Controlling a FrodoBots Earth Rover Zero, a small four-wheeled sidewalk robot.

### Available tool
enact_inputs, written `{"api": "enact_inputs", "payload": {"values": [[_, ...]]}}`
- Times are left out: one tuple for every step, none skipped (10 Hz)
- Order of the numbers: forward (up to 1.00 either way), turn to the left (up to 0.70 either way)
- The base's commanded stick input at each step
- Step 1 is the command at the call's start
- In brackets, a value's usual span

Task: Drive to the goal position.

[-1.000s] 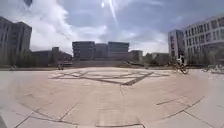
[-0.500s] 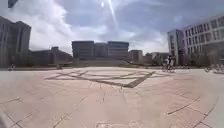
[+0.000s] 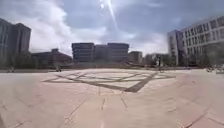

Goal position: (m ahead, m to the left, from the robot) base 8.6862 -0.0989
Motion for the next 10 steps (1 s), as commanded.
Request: {"api": "enact_inputs", "payload": {"values": [[0.7, 0.0], [0.7, 0.0], [0.7, 0.0], [0.7, 0.0], [0.7, 0.0], [0.7, 0.0], [0.7, 0.0], [0.7, 0.0], [0.7, 0.0], [0.7, 0.0]]}}
